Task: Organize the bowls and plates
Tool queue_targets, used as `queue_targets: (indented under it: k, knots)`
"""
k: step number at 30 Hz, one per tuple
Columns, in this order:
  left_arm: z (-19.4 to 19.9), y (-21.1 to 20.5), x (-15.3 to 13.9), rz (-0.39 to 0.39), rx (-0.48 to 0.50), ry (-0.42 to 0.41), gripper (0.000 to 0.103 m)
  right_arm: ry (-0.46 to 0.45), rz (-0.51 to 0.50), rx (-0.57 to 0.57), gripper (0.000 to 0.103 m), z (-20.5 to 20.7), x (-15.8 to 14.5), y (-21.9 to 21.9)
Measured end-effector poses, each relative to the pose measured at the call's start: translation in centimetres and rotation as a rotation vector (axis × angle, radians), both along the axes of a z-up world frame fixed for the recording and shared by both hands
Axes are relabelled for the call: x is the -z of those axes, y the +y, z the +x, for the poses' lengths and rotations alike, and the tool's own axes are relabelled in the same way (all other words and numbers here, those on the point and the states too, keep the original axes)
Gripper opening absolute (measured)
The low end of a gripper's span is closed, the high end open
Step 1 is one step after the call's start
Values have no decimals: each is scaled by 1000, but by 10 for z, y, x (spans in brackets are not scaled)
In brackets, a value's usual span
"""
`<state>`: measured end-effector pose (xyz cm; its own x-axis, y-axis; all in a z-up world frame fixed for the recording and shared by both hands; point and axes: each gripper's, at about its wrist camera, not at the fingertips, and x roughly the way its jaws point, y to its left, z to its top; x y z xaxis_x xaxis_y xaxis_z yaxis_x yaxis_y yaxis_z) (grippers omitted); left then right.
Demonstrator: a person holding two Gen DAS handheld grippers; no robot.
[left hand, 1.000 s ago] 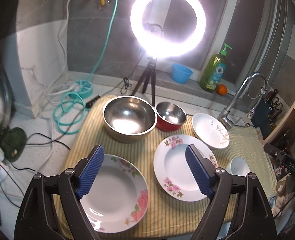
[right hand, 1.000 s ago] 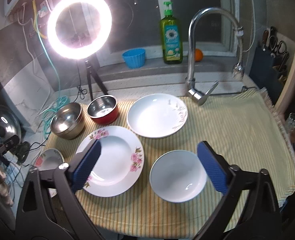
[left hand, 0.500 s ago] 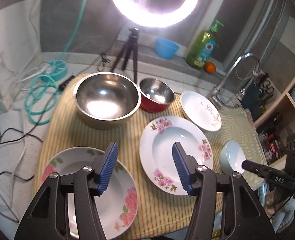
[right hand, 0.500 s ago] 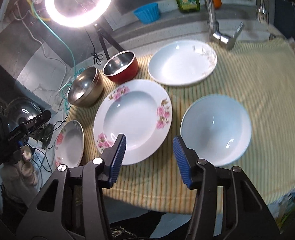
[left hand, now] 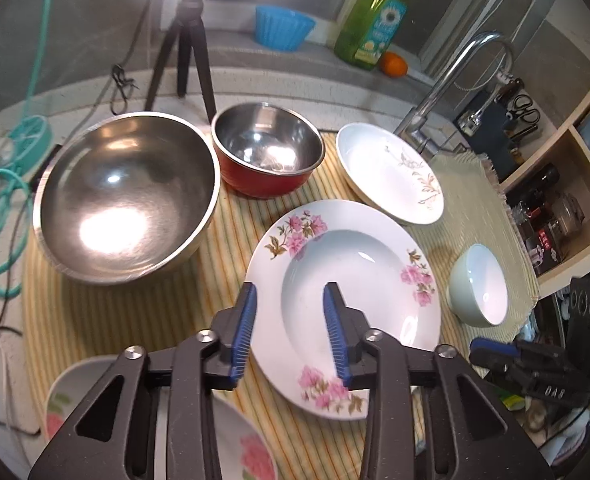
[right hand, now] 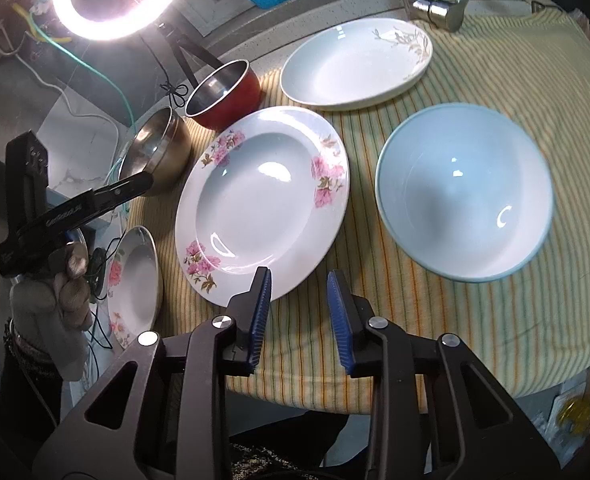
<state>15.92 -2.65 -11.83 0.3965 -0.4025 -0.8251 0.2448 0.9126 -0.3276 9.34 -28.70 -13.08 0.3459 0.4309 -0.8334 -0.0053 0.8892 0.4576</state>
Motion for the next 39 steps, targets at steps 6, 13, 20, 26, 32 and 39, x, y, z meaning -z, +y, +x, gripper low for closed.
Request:
queue_targets:
  k: [6, 13, 20, 26, 32, 39]
  knots:
    - [22, 2, 15, 14, 13, 47, 25, 33, 13, 17, 25, 3, 16, 2]
    - [38, 0, 27, 9, 23, 87, 24, 73, 47, 56, 24, 13, 31, -2]
    - [47, -4, 31, 18, 35, 106, 24, 80, 56, 61, 23, 18, 34, -4]
    - [50, -8, 34, 39, 41, 108, 24, 95, 58, 57, 23, 20, 39, -6]
    - [51, -15, 33, 87, 59, 101, 24, 100, 60, 56, 23, 20, 41, -7]
    - [53, -30, 34, 175, 100, 82, 24, 105, 74, 60, 23, 21, 45, -9]
